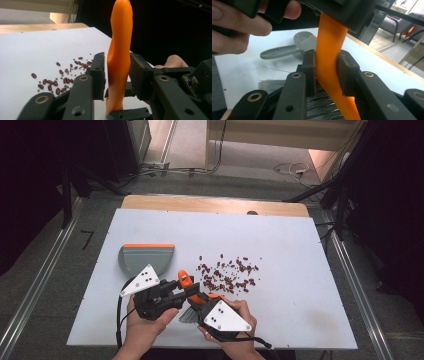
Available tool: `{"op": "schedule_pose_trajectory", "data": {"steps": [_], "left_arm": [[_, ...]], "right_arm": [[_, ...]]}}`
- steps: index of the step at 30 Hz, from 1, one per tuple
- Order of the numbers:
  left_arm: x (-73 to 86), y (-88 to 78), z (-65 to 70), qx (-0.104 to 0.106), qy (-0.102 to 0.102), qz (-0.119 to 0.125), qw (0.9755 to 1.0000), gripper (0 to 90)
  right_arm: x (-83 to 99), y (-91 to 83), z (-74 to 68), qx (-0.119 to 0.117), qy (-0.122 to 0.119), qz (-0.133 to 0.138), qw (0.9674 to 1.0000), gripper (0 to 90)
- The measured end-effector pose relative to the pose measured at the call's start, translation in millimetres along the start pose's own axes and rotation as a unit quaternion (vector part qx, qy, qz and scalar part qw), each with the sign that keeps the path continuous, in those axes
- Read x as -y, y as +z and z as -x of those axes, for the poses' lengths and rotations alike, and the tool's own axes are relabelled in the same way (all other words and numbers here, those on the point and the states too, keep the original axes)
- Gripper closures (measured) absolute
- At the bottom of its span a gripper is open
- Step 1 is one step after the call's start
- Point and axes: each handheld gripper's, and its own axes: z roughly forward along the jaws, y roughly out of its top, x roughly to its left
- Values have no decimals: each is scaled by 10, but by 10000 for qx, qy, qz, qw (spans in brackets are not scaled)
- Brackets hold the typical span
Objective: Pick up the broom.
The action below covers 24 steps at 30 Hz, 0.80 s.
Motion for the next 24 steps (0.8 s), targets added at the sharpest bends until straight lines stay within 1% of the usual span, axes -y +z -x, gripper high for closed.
{"op": "schedule_pose_trajectory", "data": {"steps": [1, 3, 4, 7, 11, 12, 13, 14, 16, 17, 19, 20, 22, 24], "left_arm": [[2, 1, -3, -5, -5, -19, 10000, 715], [8, 0, -10, -18, -24, -14, 10000, 752], [11, -1, -10, -4, -33, -14, 10000, 755], [14, -16, -2, -67, 70, -26, 9999, 763], [15, -44, 4, -60, 243, 57, 9997, 766], [12, -56, 2, -56, 306, 94, 9995, 766], [10, -64, 1, -69, 332, 127, 9993, 766], [4, -81, -6, -99, 366, 157, 9992, 767], [-8, -110, -35, -65, 376, 179, 9991, 767], [-13, -127, -54, -34, 371, 194, 9991, 767], [-20, -148, -88, -5, 408, 204, 9990, 767], [-23, -154, -103, 19, 444, 184, 9988, 767], [-28, -165, -124, 71, 454, 175, 9988, 768], [-38, -184, -140, 156, 479, 153, 9986, 768]], "right_arm": [[2, 6, -14, 47, -19, -13, 10000, 689], [5, 11, -14, 44, 5, -17, 10000, 689], [6, 11, -15, 52, -2, -21, 10000, 689], [4, 14, -16, 20, 2, -14, 10000, 688], [-5, 28, -9, -34, -154, 27, 9999, 682], [-15, 29, -4, -58, -213, 22, 9998, 674], [-29, 25, -1, -88, -287, 32, 9995, 640], [-39, 20, 5, -126, -339, 66, 9993, 584], [-57, 5, 26, -374, -379, 69, 9986, 519], [-59, -5, 42, -499, -412, 54, 9979, 519], [-52, -22, 95, -785, -423, -81, 9960, 522], [-46, -25, 117, -842, -438, -87, 9954, 520], [-29, -39, 177, -997, -370, -121, 9943, 503], [-15, -56, 260, -1172, -216, -109, 9928, 481]]}}
